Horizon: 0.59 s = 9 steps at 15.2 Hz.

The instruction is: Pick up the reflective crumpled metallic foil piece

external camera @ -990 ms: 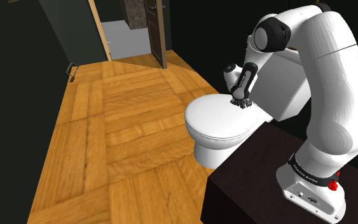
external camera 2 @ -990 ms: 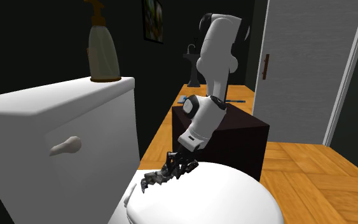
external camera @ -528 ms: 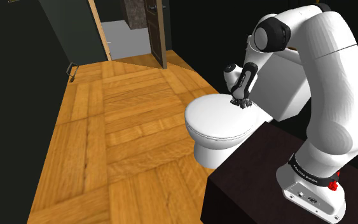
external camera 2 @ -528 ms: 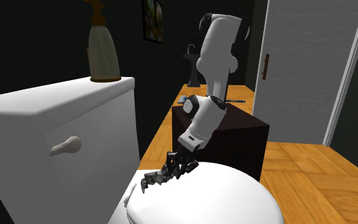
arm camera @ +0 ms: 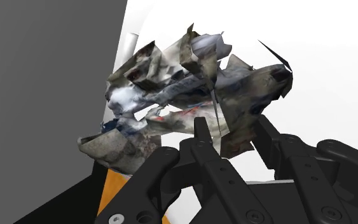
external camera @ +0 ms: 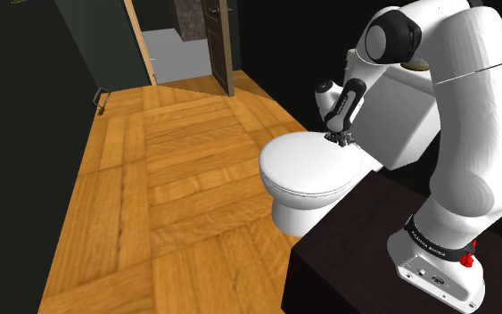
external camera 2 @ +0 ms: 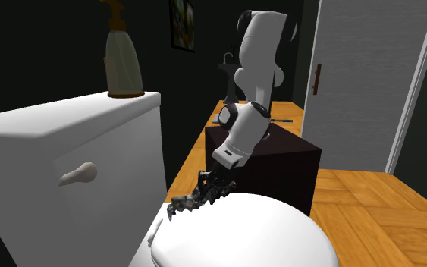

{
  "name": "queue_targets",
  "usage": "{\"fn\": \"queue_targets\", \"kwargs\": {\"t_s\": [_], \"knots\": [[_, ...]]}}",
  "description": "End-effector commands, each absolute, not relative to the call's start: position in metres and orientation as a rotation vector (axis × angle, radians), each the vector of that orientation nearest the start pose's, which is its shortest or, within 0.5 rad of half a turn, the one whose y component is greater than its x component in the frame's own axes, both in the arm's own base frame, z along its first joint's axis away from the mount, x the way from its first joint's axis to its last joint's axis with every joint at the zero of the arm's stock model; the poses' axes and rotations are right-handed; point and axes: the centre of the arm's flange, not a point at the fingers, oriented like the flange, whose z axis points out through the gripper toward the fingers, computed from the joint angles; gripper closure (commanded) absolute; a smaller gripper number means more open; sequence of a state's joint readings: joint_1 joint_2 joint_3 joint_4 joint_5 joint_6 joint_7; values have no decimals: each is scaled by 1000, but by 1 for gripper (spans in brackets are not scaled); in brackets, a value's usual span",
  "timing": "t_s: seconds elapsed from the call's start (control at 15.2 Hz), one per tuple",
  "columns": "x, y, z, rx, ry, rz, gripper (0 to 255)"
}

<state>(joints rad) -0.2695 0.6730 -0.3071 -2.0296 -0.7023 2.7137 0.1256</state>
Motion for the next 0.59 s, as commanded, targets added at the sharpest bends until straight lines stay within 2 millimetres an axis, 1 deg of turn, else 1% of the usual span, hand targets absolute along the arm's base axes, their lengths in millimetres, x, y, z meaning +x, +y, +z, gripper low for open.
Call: {"fn": "queue_targets", "kwargs": {"t_s": [0.0, 0.4, 0.53], "knots": [[503, -303, 131, -3598, -23, 216, 255], [503, -303, 163, -3598, -23, 216, 255], [503, -303, 164, -3598, -23, 216, 255]]}}
